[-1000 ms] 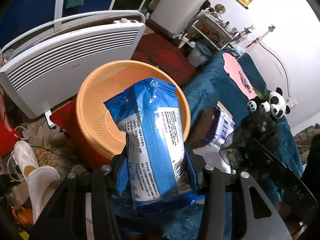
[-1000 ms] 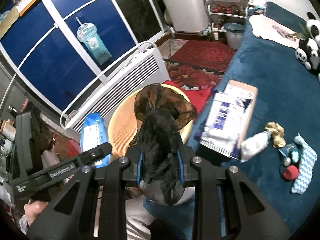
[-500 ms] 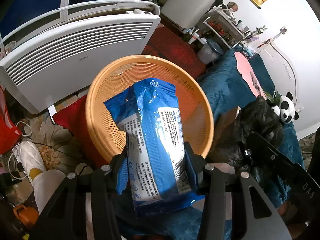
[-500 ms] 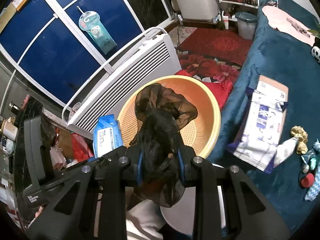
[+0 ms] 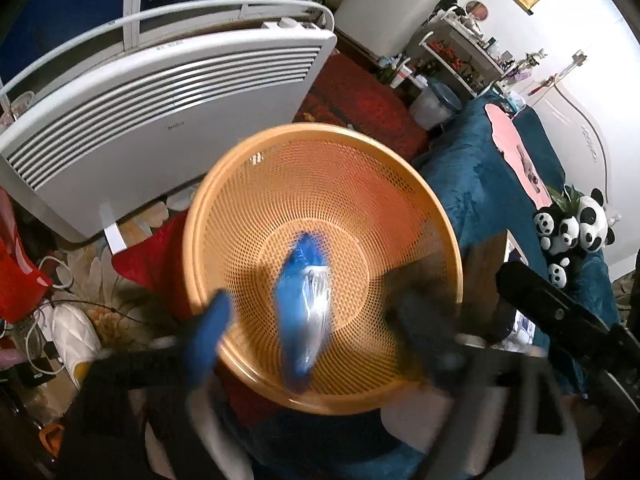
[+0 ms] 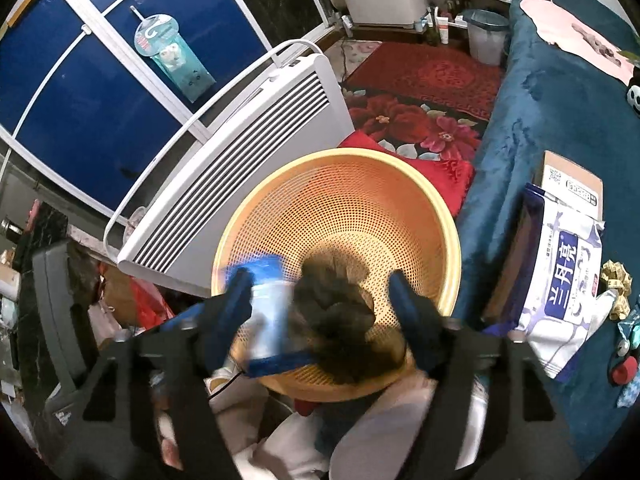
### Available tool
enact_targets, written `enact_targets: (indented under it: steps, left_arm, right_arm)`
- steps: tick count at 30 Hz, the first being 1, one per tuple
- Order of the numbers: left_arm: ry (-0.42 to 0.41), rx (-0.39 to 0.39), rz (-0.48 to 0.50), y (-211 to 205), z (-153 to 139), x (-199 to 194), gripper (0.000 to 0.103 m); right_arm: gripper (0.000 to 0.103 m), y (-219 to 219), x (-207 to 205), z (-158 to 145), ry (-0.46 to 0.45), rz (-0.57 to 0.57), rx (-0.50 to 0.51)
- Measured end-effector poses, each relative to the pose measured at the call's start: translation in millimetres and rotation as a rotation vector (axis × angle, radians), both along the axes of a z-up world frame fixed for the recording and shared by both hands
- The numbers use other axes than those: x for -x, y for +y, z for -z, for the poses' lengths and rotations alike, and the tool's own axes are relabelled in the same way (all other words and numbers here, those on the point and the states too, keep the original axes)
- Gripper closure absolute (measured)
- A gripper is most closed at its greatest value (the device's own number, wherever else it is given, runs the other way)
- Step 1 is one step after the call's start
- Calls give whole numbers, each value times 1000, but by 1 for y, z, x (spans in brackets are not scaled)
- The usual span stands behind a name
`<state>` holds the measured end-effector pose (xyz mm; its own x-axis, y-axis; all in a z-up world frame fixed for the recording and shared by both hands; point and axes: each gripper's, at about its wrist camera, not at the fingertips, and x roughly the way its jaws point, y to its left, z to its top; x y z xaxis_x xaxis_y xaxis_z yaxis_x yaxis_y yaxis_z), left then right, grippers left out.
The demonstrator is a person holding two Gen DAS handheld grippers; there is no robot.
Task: Organize soft objects
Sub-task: 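Open both tools to drop the sock and wipe pack into the basket, then move both open tools back over the bed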
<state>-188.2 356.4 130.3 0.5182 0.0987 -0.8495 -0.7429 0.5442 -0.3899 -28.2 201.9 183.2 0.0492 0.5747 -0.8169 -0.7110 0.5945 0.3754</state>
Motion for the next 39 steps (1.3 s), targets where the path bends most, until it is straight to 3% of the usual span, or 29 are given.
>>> enact_targets:
  steps: [6,12,39]
  left_arm:
    - [35,-24,-8,2,1,2,1]
    - [49,-23,-11,-2,0,5,1]
    - [28,-79,18,-66,-46,10,1]
  right_arm:
    - [9,3,-1,3,8,3,13]
    - [4,1,4,2,22,-29,15]
    - [3,-53,8,-26,-2,-26,-62]
